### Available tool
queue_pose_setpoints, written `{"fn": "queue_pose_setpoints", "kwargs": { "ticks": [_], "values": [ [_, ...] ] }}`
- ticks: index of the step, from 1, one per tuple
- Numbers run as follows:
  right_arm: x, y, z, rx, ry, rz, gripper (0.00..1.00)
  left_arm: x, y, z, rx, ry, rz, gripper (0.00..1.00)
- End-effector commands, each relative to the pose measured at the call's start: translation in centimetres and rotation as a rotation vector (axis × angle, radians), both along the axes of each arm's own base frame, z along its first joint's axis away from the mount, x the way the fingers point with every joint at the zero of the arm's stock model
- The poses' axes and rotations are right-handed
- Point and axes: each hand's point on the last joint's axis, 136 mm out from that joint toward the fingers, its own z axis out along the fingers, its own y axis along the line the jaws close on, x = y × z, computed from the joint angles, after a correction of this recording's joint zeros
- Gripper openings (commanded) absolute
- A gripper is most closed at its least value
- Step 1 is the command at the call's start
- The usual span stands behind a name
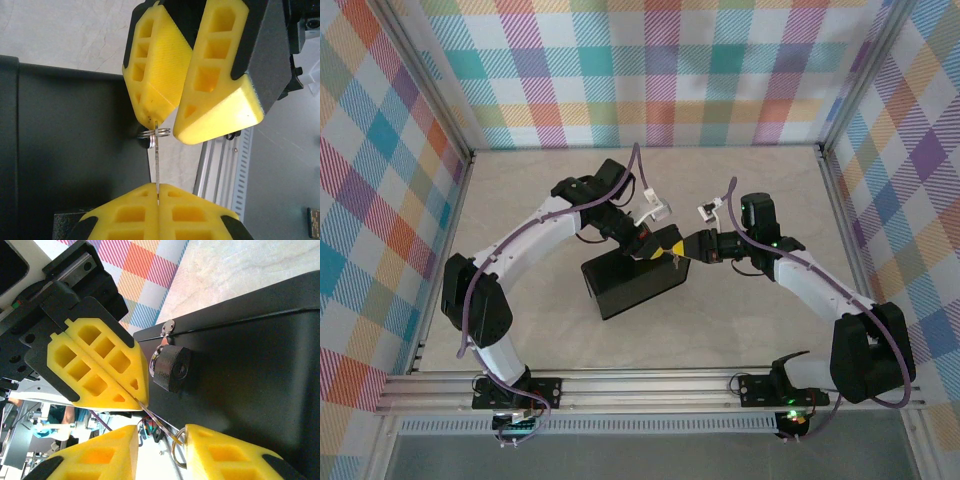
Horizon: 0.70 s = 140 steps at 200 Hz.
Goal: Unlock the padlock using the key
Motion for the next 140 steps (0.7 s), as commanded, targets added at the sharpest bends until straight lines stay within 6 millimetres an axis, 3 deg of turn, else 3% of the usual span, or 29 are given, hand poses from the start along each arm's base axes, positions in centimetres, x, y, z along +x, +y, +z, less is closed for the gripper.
{"fn": "queue_pose_setpoints", "kwargs": {
  "ticks": [1,63,140],
  "values": [
    [-0.68,0.43,0.45,0.032,-0.023,0.045,0.29,-0.13,0.22,1.59,-0.050,-0.015,0.004,0.00],
    [-0.94,0.64,-0.22,0.021,-0.018,0.054,0.29,0.13,0.16,1.68,-0.057,-0.018,0.011,0.00],
    [-1.17,0.72,0.14,0.039,-0.028,0.064,0.10,0.05,0.39,1.70,-0.064,-0.014,0.014,0.00]
  ]
}}
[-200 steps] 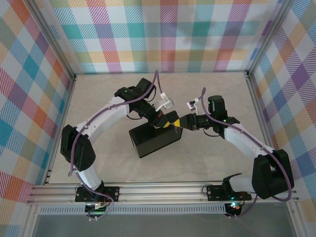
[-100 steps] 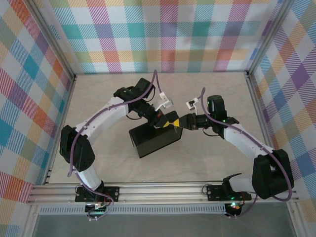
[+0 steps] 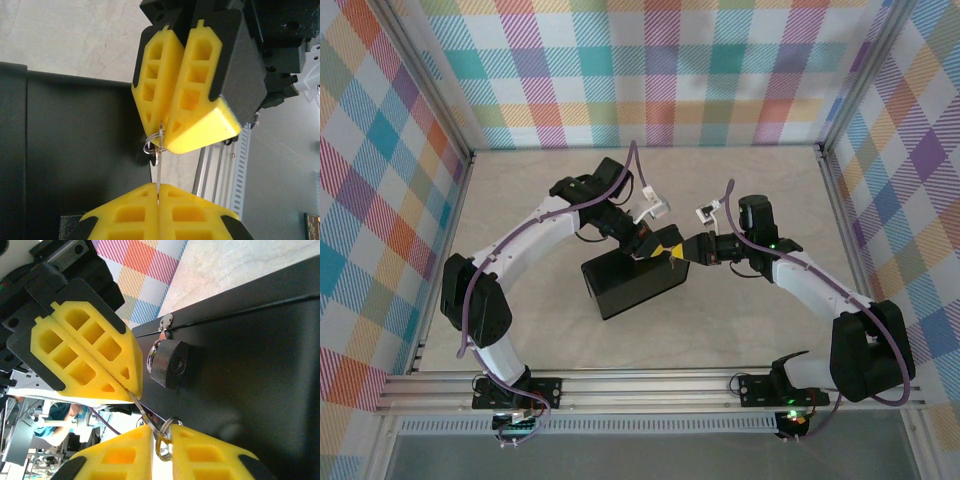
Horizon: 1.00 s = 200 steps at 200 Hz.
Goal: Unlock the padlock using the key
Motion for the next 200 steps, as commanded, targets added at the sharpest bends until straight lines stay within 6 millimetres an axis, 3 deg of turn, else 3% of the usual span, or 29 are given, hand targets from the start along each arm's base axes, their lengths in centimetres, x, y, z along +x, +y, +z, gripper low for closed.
{"fn": "queue_pose_setpoints", "kwargs": {
  "ticks": [1,74,86,98,121,167,185,200],
  "values": [
    [-0.8,0.4,0.6,0.037,-0.037,0.049,0.10,-0.3,0.4,1.4,-0.043,-0.022,0.001,0.00],
    [-2.3,0.1,1.2,0.061,-0.068,0.085,0.00,0.3,0.7,0.6,-0.031,-0.003,0.027,0.01],
    [-2.4,0.1,1.0,0.054,-0.057,0.082,0.00,0.5,0.8,0.5,-0.026,-0.005,0.036,0.07],
    [-2.1,0.0,0.6,0.037,-0.042,0.067,0.00,1.1,1.0,0.2,-0.004,-0.020,0.062,0.21],
    [-1.6,0.0,-0.2,0.005,0.006,0.041,0.00,2.1,1.8,0.1,0.030,-0.081,0.108,0.29],
    [-0.9,-0.1,-0.5,-0.025,0.043,0.011,0.00,3.5,3.9,1.8,0.083,-0.256,0.193,0.41],
    [-0.7,-0.2,-0.5,-0.036,0.057,0.002,0.00,3.6,4.7,2.1,0.111,-0.313,0.200,0.50],
    [-0.5,-0.2,-0.3,-0.043,0.065,-0.005,0.00,3.3,5.0,2.0,0.128,-0.358,0.175,0.51]
  ]
}}
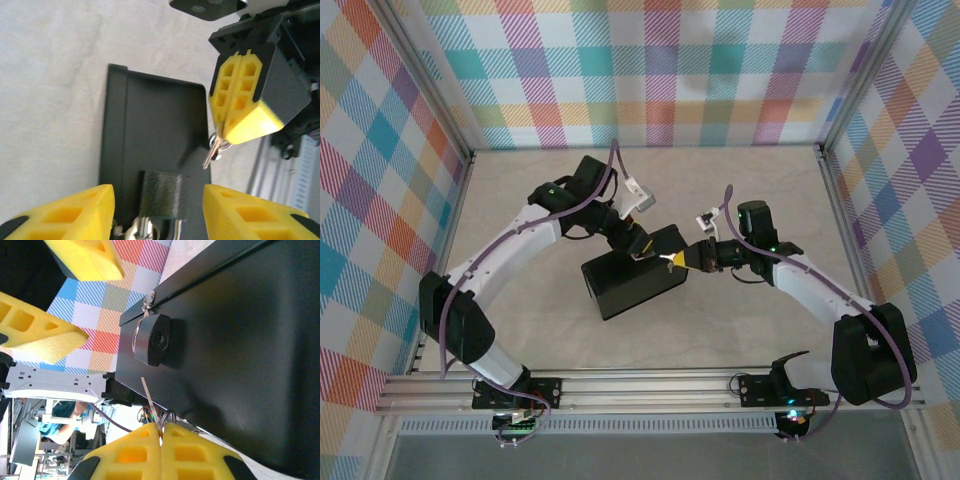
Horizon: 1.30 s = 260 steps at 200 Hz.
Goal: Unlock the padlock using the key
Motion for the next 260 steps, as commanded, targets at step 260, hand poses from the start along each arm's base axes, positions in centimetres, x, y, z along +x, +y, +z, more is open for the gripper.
{"fn": "queue_pose_setpoints", "kwargs": {
  "ticks": [260],
  "values": [
    [1.1,-0.9,3.0,-0.148,0.070,-0.054,0.00,-1.8,-1.5,-5.3,0.282,-0.130,-0.302,0.59]
  ]
}}
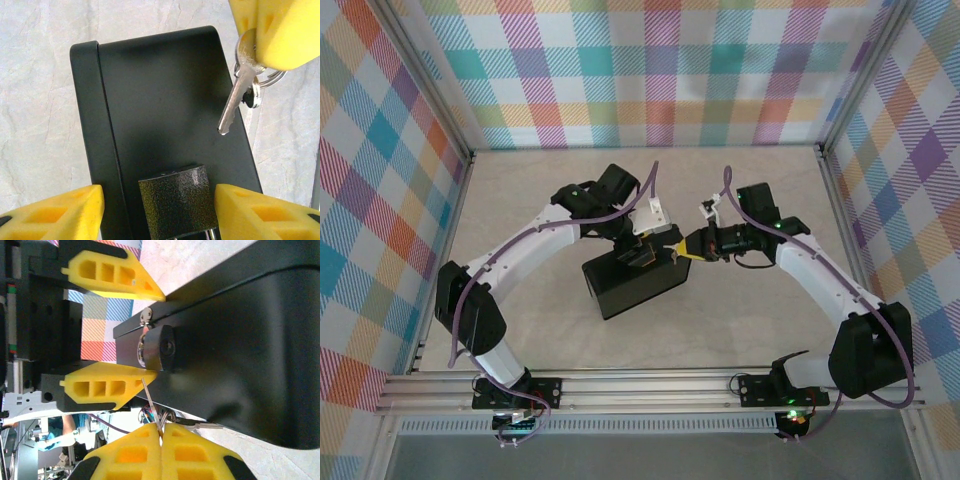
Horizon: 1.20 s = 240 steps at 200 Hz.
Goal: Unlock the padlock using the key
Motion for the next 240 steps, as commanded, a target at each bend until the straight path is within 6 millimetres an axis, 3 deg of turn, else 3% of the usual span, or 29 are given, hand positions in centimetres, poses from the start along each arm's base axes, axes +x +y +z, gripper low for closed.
{"fn": "queue_pose_setpoints", "kwargs": {
  "ticks": [1,39,50,77,97,136,180,214,240],
  "values": [
    [0.0,-0.2,0.7,-0.005,-0.025,0.008,0.00,-1.2,-0.1,-1.5,0.048,0.065,-0.033,0.59],
    [-0.2,-0.4,0.5,-0.024,-0.017,0.005,0.00,-2.3,0.2,-1.7,0.059,0.099,-0.074,0.63],
    [-0.3,-0.5,0.4,-0.028,-0.018,0.003,0.00,-2.4,0.2,-1.5,0.053,0.095,-0.075,0.68],
    [-0.3,-0.5,0.5,-0.032,-0.020,0.002,0.00,-2.2,0.3,-1.8,0.067,0.077,-0.073,0.69],
    [-0.3,-0.5,0.4,-0.032,-0.020,-0.002,0.00,-2.0,0.5,-2.5,0.098,0.066,-0.070,0.82],
    [-0.4,-0.6,0.3,-0.030,-0.022,-0.002,0.00,-0.7,0.8,-3.3,0.142,-0.012,-0.043,0.76],
    [-0.5,-0.6,0.3,-0.029,-0.025,-0.005,0.00,-0.6,0.2,-1.1,0.058,-0.099,-0.061,0.63],
    [-0.5,-0.7,0.3,-0.031,-0.034,-0.009,0.00,-1.5,0.3,1.3,-0.012,-0.153,-0.127,0.68],
    [-0.4,-0.8,0.2,-0.024,-0.036,-0.012,0.00,-1.9,0.5,2.1,-0.029,-0.193,-0.154,0.79]
  ]
}}
